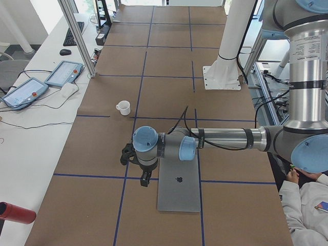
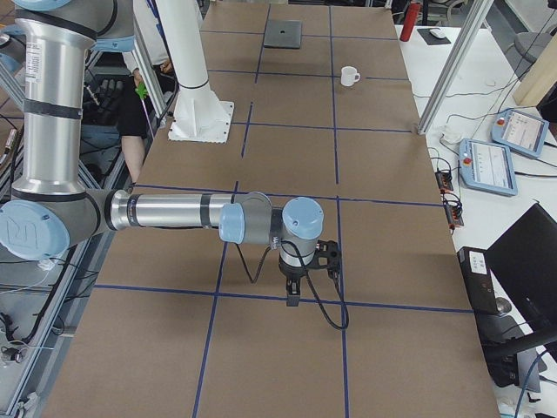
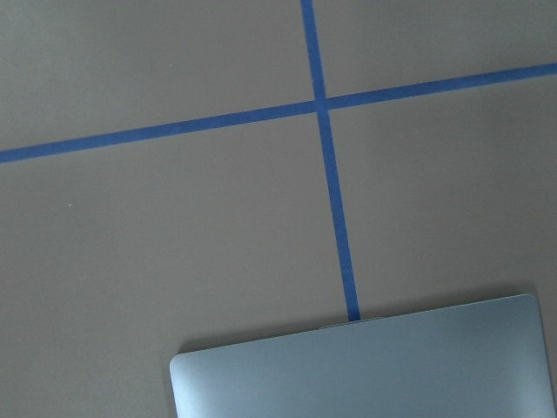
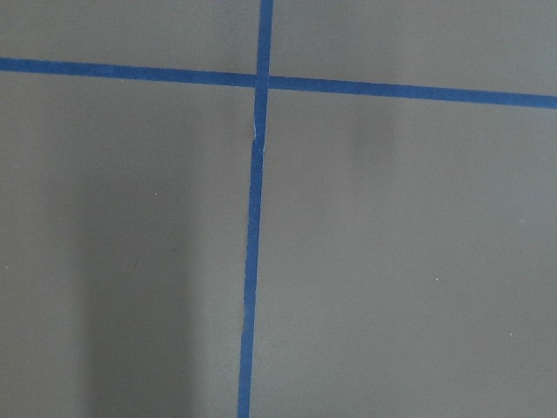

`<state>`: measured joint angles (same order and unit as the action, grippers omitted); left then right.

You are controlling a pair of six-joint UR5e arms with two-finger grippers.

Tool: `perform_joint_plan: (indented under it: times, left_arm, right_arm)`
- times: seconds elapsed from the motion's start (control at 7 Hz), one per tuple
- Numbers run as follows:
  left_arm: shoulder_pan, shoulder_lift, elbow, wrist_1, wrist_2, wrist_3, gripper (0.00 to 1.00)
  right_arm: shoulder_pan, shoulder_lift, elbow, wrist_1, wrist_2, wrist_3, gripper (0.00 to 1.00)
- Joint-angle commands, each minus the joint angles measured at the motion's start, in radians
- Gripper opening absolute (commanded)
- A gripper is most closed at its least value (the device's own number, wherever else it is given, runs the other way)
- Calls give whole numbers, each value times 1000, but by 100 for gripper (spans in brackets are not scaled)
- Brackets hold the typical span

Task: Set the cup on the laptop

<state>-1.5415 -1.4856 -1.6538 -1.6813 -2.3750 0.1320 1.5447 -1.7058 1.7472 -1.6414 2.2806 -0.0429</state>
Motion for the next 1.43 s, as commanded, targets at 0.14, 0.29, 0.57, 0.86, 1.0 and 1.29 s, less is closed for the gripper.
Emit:
perform_joint_plan:
  times: [0.14, 0.29, 0.57, 0.86, 1.0, 1.29]
  left_arm:
    - [103, -215, 6, 39, 4, -174, 100]
    - [159, -304, 9, 63, 5, -219, 100]
    - [263, -523, 146, 64, 7, -363, 100]
    - [348, -655, 231, 54, 19, -504, 100]
    - [377, -710, 277, 52, 29, -561, 99]
    - [429, -830, 467, -103, 106, -681, 99]
  right_arm:
    - [0, 0, 0, 0, 0, 0, 100]
    - [0, 0, 0, 0, 0, 0, 100]
    - [0, 0, 0, 0, 0, 0, 100]
    - [0, 0, 0, 0, 0, 0, 100]
    - [0, 0, 0, 0, 0, -2, 100]
    - [0, 0, 0, 0, 0, 0, 100]
